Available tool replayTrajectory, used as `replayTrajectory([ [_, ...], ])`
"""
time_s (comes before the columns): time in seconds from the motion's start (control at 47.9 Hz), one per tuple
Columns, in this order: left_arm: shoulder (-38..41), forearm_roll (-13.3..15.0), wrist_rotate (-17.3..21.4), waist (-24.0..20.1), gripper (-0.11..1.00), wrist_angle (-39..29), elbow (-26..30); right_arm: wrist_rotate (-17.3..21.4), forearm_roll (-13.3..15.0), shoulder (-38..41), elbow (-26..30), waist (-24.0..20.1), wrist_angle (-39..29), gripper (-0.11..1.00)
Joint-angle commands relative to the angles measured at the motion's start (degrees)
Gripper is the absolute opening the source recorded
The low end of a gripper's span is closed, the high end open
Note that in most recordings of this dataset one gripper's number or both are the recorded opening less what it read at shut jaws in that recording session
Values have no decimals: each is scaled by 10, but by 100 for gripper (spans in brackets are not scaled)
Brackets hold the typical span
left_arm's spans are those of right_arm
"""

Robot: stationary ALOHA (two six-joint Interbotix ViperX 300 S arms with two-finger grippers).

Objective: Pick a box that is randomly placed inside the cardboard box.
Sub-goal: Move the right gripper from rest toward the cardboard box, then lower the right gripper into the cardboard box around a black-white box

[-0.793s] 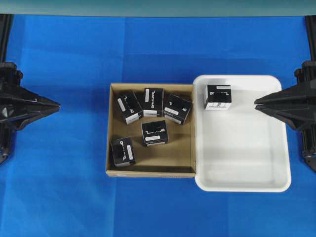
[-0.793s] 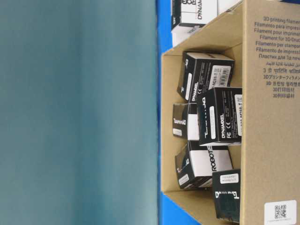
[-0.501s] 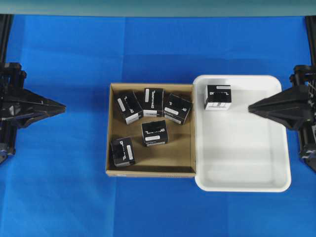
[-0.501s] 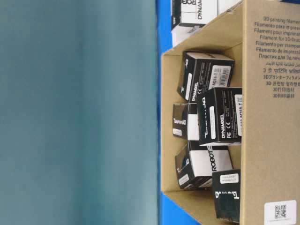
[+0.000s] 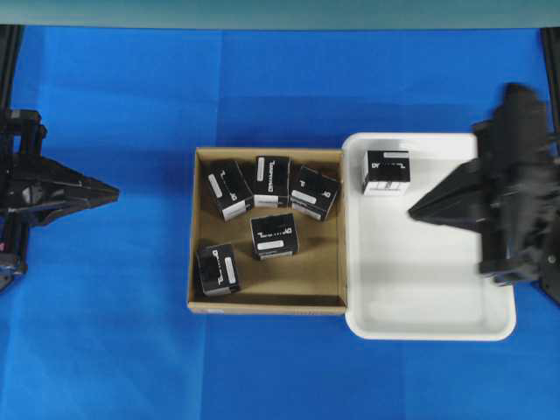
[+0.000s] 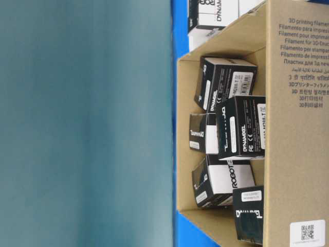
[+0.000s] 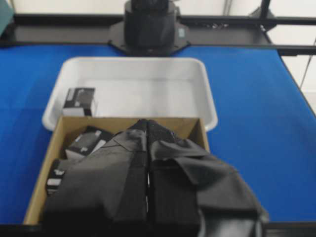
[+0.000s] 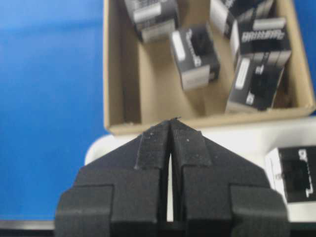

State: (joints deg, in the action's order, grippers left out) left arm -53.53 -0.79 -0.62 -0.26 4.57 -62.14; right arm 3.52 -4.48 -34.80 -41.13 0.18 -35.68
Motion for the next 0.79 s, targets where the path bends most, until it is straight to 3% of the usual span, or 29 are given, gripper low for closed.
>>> replayTrajectory([
  [0.0, 3, -1, -1, -2, -6, 2, 15, -2, -3, 53, 51, 1, -40, 0],
  [0.313, 3, -1, -2, 1, -6, -3, 15, -23, 1, 245, 206, 1, -184, 1],
  [0.773, 0, -1, -3, 2, -6, -12, 23, -150, 1, 456, 403, 3, -271, 7],
])
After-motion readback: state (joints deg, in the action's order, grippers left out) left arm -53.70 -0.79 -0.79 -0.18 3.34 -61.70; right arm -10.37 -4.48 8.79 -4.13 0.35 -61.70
